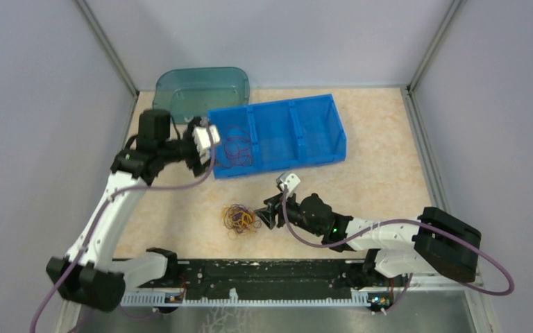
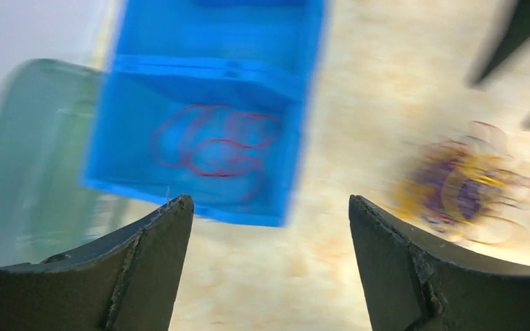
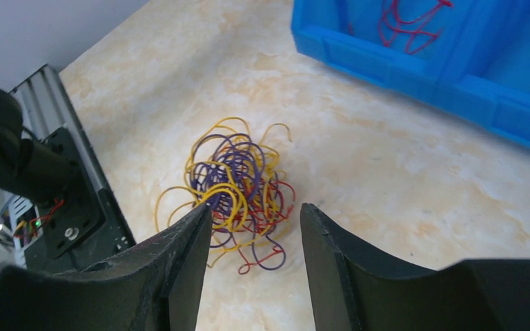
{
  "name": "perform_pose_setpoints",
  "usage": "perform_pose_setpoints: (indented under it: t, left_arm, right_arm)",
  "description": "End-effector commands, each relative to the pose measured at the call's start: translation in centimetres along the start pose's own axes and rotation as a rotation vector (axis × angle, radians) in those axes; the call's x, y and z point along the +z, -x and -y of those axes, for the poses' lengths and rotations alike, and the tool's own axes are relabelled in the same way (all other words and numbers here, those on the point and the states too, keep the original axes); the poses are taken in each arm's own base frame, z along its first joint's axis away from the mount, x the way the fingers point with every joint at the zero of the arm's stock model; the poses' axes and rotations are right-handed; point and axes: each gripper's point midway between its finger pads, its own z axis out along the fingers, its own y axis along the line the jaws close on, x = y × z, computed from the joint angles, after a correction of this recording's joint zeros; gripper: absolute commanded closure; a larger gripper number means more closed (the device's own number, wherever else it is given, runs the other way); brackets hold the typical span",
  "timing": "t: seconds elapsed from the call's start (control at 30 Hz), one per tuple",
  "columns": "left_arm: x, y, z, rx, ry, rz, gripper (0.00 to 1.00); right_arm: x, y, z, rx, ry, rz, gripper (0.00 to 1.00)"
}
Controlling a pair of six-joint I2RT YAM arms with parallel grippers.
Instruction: Untangle the cables
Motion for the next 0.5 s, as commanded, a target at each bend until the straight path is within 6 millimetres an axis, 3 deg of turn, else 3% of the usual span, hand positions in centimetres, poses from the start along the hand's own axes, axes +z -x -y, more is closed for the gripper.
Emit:
perform_pose_setpoints:
  t: [0.0,0.1,0.47]
  left_arm:
    - [-1.1,-2.6,11.3,-0.117,-0.294,0.068,0.12]
    - [-0.6,-4.5,14.1,-0.153,-0.336,0.046,0.16]
    - [2.9,-9.3,17.6,-0.244,-0.531,-0.098,0.31]
  right_arm:
    - [1.3,2.1,-3.0,-0.044,0.122,0.018,0.48]
    - [1.4,2.5,-3.1,-0.035,0.124,0.036,0.48]
    - [-0.7,2.0,-0.7,0.009,0.019,0.065,0.5]
